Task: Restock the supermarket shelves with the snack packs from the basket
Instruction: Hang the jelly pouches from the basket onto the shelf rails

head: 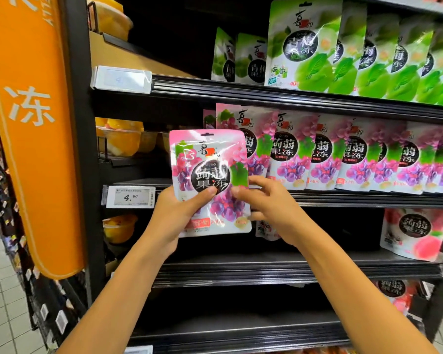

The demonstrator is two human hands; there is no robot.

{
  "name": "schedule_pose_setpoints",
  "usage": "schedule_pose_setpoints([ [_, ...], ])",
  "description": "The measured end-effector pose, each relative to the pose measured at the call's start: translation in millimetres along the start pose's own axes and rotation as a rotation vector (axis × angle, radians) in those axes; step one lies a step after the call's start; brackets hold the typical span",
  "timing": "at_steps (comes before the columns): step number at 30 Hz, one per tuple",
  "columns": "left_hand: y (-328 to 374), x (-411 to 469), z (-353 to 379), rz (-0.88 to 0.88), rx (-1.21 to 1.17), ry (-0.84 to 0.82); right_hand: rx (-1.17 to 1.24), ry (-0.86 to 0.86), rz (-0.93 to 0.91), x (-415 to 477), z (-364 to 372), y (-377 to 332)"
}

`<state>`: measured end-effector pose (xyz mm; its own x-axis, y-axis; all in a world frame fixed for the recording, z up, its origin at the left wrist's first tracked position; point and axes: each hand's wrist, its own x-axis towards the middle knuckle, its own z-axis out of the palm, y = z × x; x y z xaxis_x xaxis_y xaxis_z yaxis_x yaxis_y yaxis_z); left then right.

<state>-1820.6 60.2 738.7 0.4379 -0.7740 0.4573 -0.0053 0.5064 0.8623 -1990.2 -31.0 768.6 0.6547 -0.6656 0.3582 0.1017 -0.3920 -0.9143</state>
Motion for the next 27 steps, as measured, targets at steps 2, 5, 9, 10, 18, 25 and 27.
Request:
schedule_pose_setpoints([
  [2, 8, 10, 7, 0.074, -0.003, 0.037, 0.002, 0.045, -0.037, 2, 4, -1],
  [5, 18, 19, 12, 0.171, 0.152, 0.174, 0.079, 0.178, -0.083, 13, 6, -7],
  [9, 12, 10, 11, 0.460, 0.554, 0.261, 0.035, 0.296, -0.153, 32, 8, -13],
  [10, 7, 6, 12, 0.565, 0.669, 0.247, 0.020, 0.320, -0.174, 37, 9, -15],
  [18, -24, 4, 21, 0.514, 1.307, 0.028, -0.114, 0.455, -0.236, 72, 23, -15],
  [25, -42, 2, 14, 0.515, 1.487, 0.047, -0.409, 0.408, -0.252, 52, 14, 2],
  [27, -41, 3, 14, 0.523, 1.490, 0.061, -0.536, 0.476, -0.255, 47, 10, 5],
])
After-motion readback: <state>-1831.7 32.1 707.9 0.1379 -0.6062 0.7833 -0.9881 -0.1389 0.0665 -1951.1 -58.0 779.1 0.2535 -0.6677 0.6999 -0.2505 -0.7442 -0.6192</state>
